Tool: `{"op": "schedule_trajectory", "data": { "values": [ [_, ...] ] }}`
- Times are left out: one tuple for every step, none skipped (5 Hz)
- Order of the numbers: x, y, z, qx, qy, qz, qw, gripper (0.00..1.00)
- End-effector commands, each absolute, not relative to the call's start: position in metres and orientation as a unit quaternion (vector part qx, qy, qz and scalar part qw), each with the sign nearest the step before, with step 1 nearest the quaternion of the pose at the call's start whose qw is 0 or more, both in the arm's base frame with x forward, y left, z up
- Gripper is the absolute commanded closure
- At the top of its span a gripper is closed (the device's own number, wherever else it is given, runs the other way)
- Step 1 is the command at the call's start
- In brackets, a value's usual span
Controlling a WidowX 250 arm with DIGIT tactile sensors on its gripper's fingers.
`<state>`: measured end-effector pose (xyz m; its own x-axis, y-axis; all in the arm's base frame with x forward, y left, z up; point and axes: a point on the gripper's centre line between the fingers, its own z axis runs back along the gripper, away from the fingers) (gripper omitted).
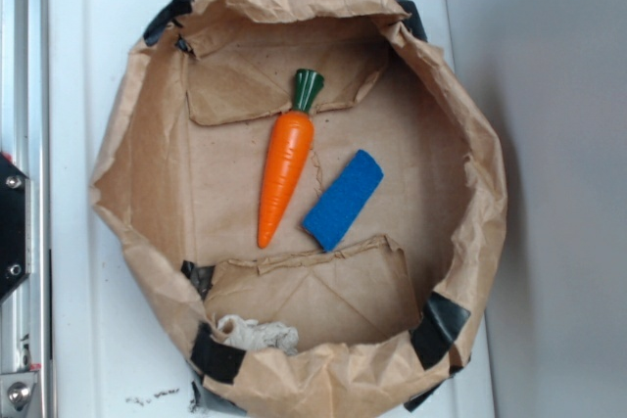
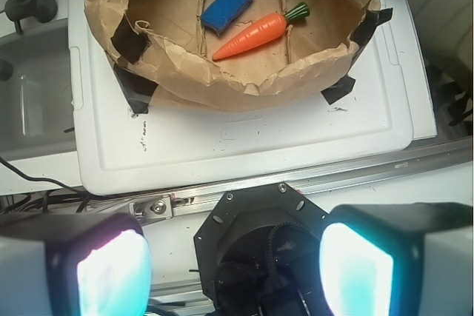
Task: Grab the blue sponge.
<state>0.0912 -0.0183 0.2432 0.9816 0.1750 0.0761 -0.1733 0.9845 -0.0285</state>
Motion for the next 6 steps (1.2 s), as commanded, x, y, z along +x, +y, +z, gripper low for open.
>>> {"op": "schedule_trajectory", "data": {
  "values": [
    [0.094, -0.019, 0.250, -0.011, -0.049, 0.087, 0.995, 0.00],
    [0.131, -0.022, 0.245, -0.012, -0.044, 0.094, 0.995, 0.00],
    [0.164, -0.024, 0.236, -0.017, -0.035, 0.094, 0.995, 0.00],
    [0.189, -0.018, 0.223, -0.009, -0.022, 0.107, 0.994, 0.00],
    [0.213, -0.007, 0.209, -0.009, -0.022, 0.130, 0.991, 0.00],
    [0.229, -0.008, 0.199, -0.026, -0.022, 0.147, 0.989, 0.00]
  ]
}}
